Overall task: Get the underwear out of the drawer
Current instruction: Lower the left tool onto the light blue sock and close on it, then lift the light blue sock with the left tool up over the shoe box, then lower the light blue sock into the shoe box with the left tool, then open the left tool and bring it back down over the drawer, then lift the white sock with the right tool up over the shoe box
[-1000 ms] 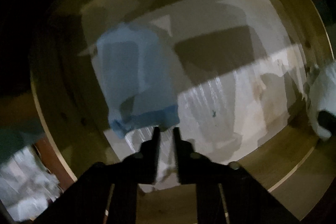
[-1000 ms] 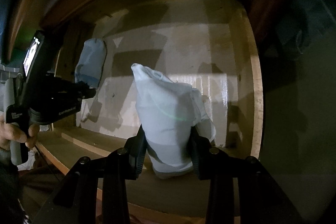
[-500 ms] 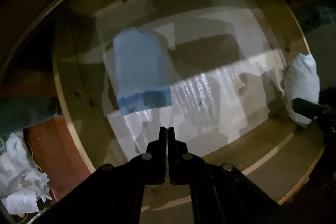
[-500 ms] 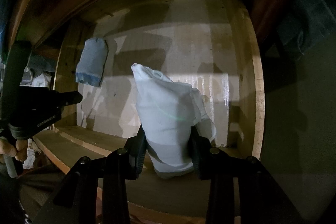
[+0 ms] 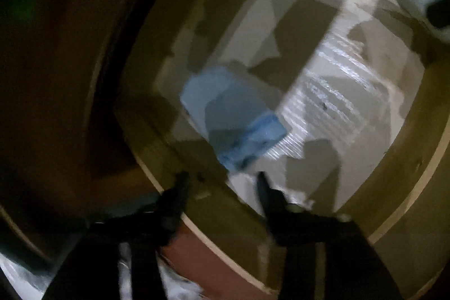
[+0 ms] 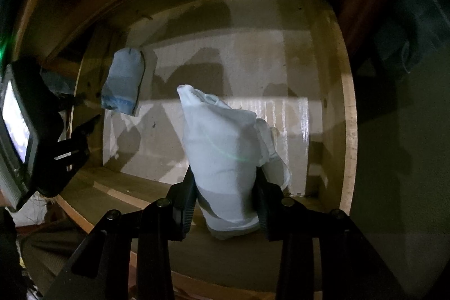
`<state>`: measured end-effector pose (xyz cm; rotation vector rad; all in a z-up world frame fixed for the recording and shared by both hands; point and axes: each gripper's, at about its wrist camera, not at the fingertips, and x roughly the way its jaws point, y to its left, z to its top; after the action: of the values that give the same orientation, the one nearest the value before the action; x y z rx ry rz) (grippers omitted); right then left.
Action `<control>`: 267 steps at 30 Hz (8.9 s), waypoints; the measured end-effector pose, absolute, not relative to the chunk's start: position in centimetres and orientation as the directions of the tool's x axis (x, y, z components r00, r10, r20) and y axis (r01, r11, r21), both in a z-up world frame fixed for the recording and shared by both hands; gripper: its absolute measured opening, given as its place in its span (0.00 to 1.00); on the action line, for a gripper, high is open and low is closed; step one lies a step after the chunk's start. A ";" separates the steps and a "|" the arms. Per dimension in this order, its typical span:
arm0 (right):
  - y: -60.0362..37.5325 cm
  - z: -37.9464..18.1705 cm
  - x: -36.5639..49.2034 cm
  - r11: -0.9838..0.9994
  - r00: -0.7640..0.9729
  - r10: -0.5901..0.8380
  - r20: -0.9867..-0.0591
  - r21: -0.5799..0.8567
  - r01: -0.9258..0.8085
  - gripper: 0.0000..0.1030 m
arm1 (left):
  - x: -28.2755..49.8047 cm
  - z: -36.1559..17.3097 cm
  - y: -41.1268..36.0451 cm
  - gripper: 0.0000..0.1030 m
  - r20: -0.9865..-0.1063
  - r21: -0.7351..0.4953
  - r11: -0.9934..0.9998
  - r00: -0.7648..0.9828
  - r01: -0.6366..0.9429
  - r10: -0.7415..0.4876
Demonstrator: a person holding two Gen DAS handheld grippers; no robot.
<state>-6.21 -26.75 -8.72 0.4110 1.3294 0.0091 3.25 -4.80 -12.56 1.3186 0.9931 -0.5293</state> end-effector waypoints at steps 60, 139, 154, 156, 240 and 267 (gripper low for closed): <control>-27.0 -8.9 -5.9 0.904 0.233 0.278 -0.932 0.335 0.265 0.36 | 9.1 -12.2 -8.8 0.18 -0.978 0.210 0.015 0.210 0.978 0.017; -26.2 -7.4 -5.2 0.947 0.316 0.178 -0.932 0.250 0.203 0.33 | 12.1 27.5 -9.7 0.18 -0.708 0.098 0.886 0.658 0.453 -0.258; -26.2 -7.5 -5.0 0.941 0.314 0.193 -0.930 0.266 0.210 0.33 | 16.8 21.5 -13.0 0.18 -0.760 0.138 0.879 0.618 0.457 -0.202; -26.3 -7.5 -5.0 0.940 0.314 0.194 -0.929 0.268 0.213 0.33 | 17.0 20.7 -13.4 0.18 -0.768 0.152 0.874 0.612 0.461 -0.189; -23.7 -2.7 -6.6 0.990 0.449 0.022 -0.893 0.082 0.115 0.33 | 2.4 2.6 1.9 0.52 -0.772 0.060 0.978 0.630 0.202 -0.083; -21.3 16.4 -8.9 0.996 0.621 0.054 -0.782 0.084 0.020 0.33 | 2.9 2.8 3.4 0.52 -0.785 0.016 0.985 0.613 0.170 -0.093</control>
<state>-8.93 -21.35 16.36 0.0871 0.9014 0.0194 2.85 3.36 2.76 0.0921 0.8985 -0.1516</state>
